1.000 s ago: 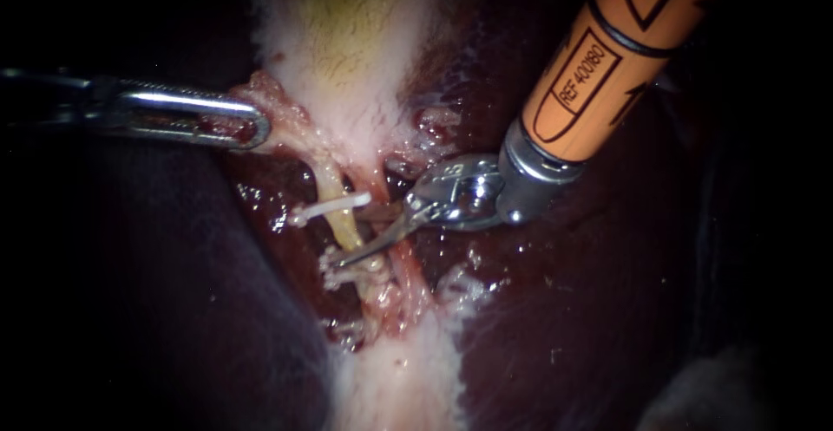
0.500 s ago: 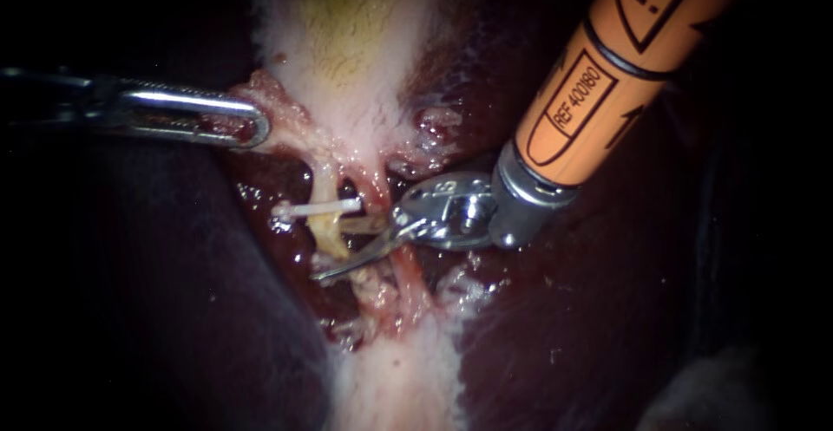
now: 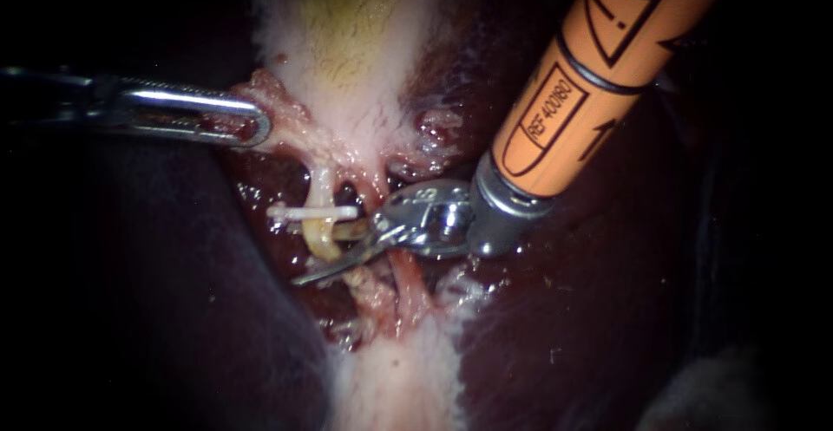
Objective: Go to the cutting position left tube
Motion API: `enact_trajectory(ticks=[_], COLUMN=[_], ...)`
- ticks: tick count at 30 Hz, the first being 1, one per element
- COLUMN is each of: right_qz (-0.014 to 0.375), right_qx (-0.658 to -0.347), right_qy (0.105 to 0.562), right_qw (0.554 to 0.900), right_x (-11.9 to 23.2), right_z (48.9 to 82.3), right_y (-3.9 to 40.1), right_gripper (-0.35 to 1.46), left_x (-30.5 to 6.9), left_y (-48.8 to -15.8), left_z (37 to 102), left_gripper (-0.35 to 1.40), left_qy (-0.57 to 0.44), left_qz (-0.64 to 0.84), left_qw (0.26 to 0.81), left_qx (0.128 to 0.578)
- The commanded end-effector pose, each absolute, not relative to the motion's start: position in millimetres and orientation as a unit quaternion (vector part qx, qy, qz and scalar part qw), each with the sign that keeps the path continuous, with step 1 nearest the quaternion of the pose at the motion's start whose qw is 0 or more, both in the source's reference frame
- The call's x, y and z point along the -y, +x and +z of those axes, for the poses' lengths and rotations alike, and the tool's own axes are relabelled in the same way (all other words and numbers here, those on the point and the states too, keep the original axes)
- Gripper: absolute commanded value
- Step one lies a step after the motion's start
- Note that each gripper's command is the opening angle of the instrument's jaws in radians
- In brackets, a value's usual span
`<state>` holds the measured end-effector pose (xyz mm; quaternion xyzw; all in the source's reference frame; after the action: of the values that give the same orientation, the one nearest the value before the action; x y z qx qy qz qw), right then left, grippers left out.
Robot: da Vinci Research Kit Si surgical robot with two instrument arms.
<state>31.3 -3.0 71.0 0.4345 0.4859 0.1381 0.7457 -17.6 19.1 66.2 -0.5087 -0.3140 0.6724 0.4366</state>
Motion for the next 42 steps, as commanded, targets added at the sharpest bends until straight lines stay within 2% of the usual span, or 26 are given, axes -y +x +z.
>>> enact_trajectory(ticks=[1, 8, 26, 42], right_qz=[0.141, 0.145, 0.150, 0.151], right_qx=[-0.488, -0.501, -0.503, -0.511], right_qy=[0.436, 0.438, 0.441, 0.456], right_qw=[0.743, 0.733, 0.728, 0.713], right_x=[3.1, 3.2, 4.0, 4.2], right_z=[71.1, 71.3, 70.8, 66.1], right_y=[31.5, 32.4, 34.3, 33.5], right_gripper=[1.41, 1.41, 1.38, 1.40], left_x=[-19.1, -19.0, -19.1, -19.1], left_y=[-17.6, -17.7, -17.8, -17.5], left_z=[66.2, 66.1, 66.1, 66.2], left_gripper=[-0.35, -0.35, -0.35, -0.35], left_qy=[-0.509, -0.509, -0.509, -0.509], left_qz=[0.672, 0.672, 0.672, 0.672], left_qw=[0.437, 0.437, 0.437, 0.437], left_qx=[0.314, 0.314, 0.314, 0.314])
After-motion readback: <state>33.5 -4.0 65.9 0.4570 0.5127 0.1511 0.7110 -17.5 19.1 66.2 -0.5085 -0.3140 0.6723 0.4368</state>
